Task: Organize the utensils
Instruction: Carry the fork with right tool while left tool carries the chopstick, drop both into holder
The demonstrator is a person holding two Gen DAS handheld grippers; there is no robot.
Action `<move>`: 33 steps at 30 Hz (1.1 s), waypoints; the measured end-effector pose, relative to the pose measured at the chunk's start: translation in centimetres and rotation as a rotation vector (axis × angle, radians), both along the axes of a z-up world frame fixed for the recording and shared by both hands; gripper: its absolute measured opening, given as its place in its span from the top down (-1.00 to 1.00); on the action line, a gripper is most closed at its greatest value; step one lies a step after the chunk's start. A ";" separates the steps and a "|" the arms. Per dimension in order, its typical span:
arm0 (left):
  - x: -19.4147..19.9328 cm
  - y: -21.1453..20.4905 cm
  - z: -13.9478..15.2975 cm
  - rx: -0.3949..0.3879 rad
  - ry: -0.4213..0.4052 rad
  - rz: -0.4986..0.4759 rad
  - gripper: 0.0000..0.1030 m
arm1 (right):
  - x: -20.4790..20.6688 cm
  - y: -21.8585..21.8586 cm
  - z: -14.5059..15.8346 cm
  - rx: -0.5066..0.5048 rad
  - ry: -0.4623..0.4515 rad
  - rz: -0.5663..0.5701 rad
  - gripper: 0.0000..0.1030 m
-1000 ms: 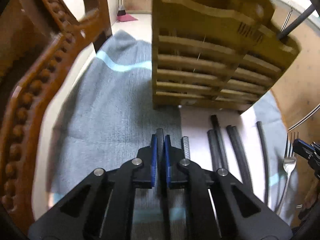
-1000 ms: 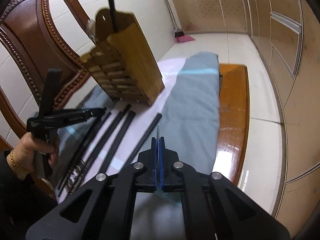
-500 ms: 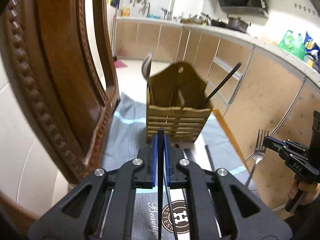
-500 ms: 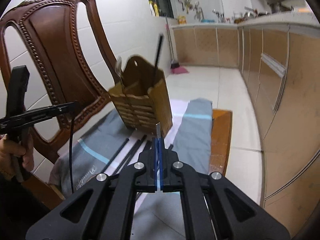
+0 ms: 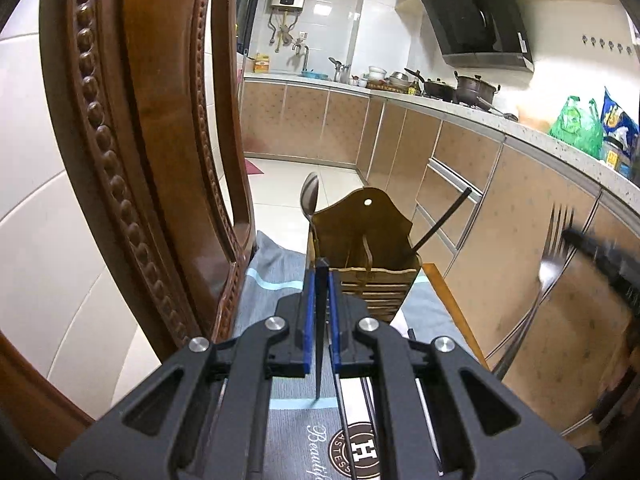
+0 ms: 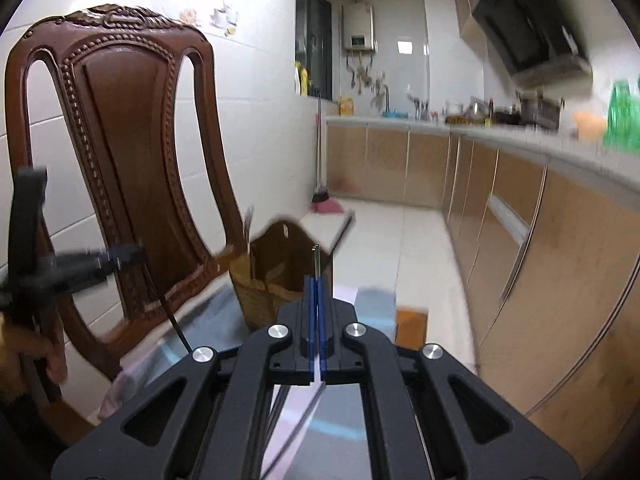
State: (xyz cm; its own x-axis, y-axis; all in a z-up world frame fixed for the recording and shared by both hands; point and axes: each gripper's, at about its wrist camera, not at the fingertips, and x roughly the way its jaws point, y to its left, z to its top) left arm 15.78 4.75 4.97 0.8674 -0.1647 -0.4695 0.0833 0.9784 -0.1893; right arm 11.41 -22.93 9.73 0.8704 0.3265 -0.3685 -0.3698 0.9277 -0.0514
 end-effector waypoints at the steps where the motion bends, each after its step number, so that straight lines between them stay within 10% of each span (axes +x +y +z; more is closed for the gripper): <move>1: 0.0 0.2 0.0 -0.005 -0.001 0.002 0.87 | 0.1 0.6 1.0 -0.013 -0.021 -0.008 0.96; 11: 0.1 1.2 0.1 -0.022 -0.008 0.009 0.87 | 7.4 7.1 6.6 -0.132 -0.219 -0.224 0.96; 25: 0.5 2.6 -0.3 -0.018 0.003 0.042 0.87 | 14.1 10.0 -6.0 -0.220 -0.099 -0.301 0.93; 33: 0.3 2.1 -0.2 -0.028 -0.013 0.051 0.87 | 4.9 1.1 -5.8 0.116 0.021 -0.116 -0.27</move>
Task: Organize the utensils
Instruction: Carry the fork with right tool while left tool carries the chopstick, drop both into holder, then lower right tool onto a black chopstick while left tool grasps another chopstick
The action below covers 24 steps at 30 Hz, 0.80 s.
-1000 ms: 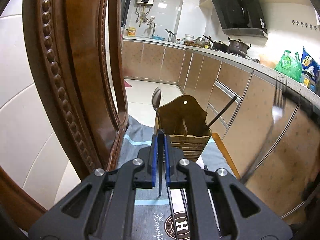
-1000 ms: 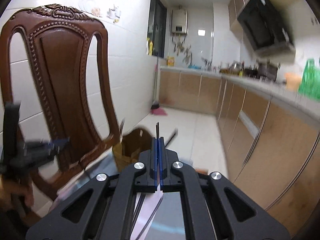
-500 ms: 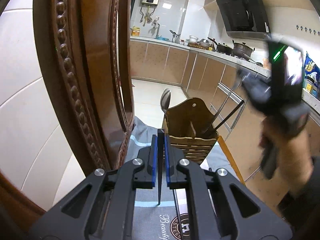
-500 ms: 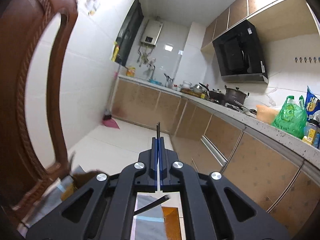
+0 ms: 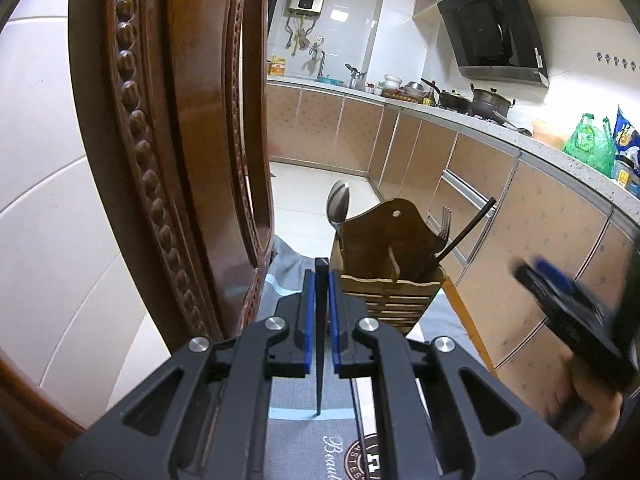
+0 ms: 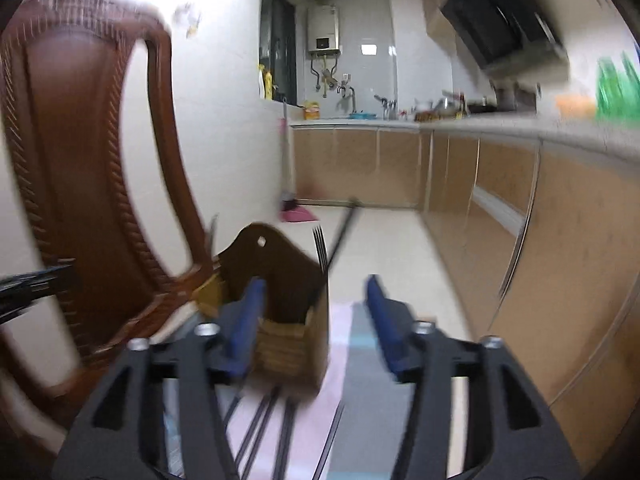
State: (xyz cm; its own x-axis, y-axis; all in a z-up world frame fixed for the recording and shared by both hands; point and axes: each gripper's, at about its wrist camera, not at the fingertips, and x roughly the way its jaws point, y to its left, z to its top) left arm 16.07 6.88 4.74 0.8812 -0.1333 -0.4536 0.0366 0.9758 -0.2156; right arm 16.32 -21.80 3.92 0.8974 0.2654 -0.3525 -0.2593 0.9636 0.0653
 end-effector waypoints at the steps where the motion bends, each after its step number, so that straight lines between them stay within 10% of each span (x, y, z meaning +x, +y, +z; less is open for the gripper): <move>1: -0.2 -0.2 0.2 0.007 -0.010 -0.002 0.87 | -1.6 -1.5 -0.5 0.047 0.011 0.011 -0.31; 6: -0.5 -1.1 2.0 0.032 -0.060 0.007 0.87 | -5.2 -7.0 -4.5 0.164 0.146 -0.046 -0.33; 24: 8.6 -1.9 14.7 -0.047 -0.132 0.035 0.87 | -3.4 -11.2 -4.1 0.237 0.119 -0.025 -0.33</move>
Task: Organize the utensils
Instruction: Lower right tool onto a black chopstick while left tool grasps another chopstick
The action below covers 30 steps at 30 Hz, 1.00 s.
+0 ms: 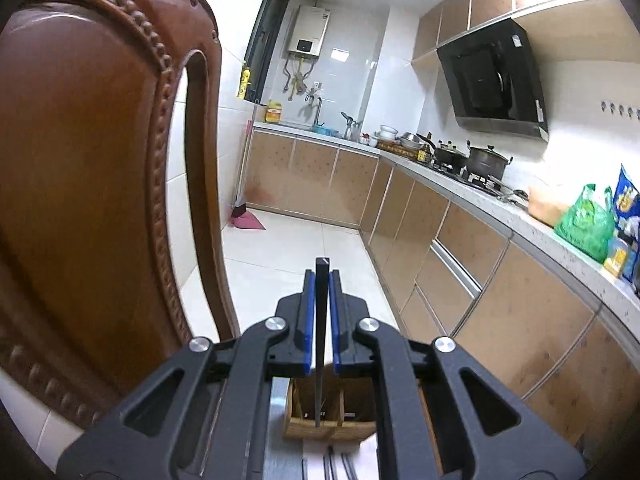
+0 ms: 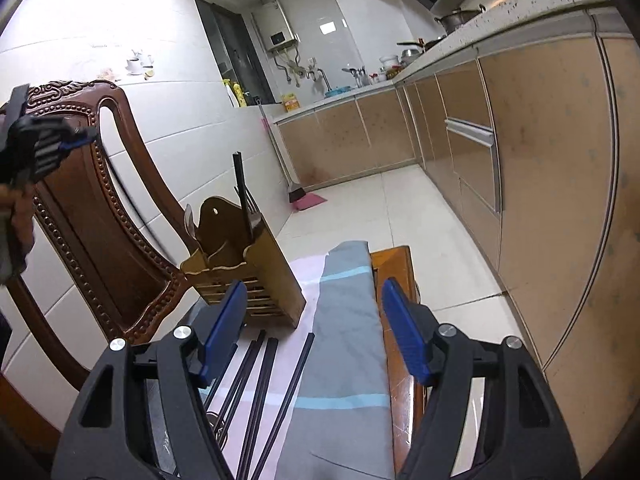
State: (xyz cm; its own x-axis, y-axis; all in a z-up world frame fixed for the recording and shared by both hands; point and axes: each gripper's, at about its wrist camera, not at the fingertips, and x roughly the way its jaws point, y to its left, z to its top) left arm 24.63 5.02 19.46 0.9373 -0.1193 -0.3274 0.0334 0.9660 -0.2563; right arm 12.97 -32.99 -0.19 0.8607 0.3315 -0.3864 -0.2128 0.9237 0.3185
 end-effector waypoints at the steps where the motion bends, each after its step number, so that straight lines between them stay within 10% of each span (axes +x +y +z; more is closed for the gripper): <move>1: 1.0 -0.1 -0.1 -0.004 0.008 -0.002 0.87 | 0.1 -0.1 0.0 0.002 0.002 0.000 -0.33; 11: 7.6 0.0 -8.3 -0.083 0.192 -0.066 0.77 | 0.4 0.0 -0.2 -0.005 0.026 0.022 -0.33; 13: 6.8 -0.3 -10.1 -0.066 0.245 -0.081 -0.37 | 0.6 0.2 -0.3 -0.011 0.030 0.026 -0.33; 16: 2.8 -0.8 -11.9 -0.033 0.236 -0.135 -0.69 | 0.8 0.6 -0.4 -0.017 0.034 0.032 -0.33; 22: -5.7 -4.3 -18.6 0.249 0.319 -0.164 -0.83 | 1.1 2.5 -0.9 -0.057 0.059 0.062 -0.33; 30: -8.0 -6.6 -25.8 0.270 0.476 -0.135 -0.83 | 0.9 6.8 -3.1 -0.214 0.175 0.095 -0.33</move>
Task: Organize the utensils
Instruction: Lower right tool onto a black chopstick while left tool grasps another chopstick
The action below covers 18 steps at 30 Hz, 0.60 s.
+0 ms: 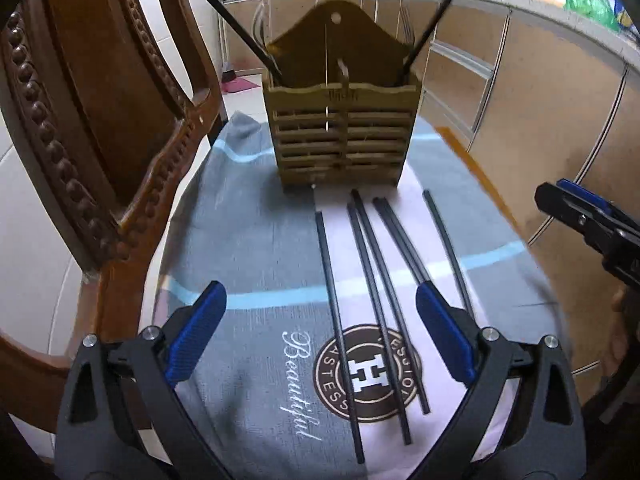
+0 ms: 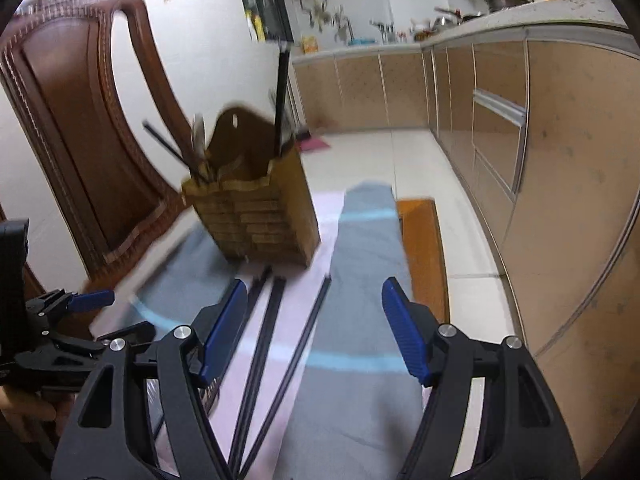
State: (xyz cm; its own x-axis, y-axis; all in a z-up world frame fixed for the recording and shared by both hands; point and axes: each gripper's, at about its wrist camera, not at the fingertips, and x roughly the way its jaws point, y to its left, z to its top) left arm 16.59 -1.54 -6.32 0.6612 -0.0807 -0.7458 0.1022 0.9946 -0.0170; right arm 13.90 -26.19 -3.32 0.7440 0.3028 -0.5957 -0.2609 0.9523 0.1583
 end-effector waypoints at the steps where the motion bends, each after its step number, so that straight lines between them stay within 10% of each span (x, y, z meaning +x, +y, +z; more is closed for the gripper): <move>1: 0.0 -0.4 -0.4 0.027 0.004 0.002 -0.83 | 0.0 0.2 -0.3 -0.005 0.019 0.000 -0.33; 18: 0.7 -2.0 -1.4 -0.005 0.043 -0.016 -0.83 | -0.9 0.4 -2.0 -0.045 0.126 -0.056 -0.33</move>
State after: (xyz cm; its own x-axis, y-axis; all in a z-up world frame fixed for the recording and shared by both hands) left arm 17.32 -3.56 -7.68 0.6271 -0.0954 -0.7731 0.1174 0.9927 -0.0272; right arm 13.05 -25.81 -5.35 0.6773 0.2340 -0.6975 -0.1882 0.9716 0.1432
